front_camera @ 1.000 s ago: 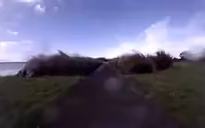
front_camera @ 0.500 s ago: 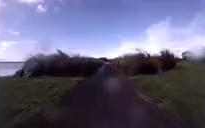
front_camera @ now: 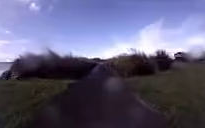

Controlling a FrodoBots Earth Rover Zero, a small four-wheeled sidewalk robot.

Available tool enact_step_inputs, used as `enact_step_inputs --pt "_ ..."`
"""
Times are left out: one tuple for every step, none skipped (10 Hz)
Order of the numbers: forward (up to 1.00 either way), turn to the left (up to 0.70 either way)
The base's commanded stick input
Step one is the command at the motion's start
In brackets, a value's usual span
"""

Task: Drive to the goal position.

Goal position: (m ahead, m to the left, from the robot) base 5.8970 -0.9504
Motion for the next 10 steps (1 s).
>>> enact_step_inputs --pt "0.7 0.0" --pt "0.7 0.0" --pt "0.7 0.0" --pt "0.7 0.0" --pt "0.7 0.0" --pt "0.7 0.0" --pt "0.7 0.0" --pt "0.7 0.0" --pt "0.7 0.0" --pt "0.7 0.0"
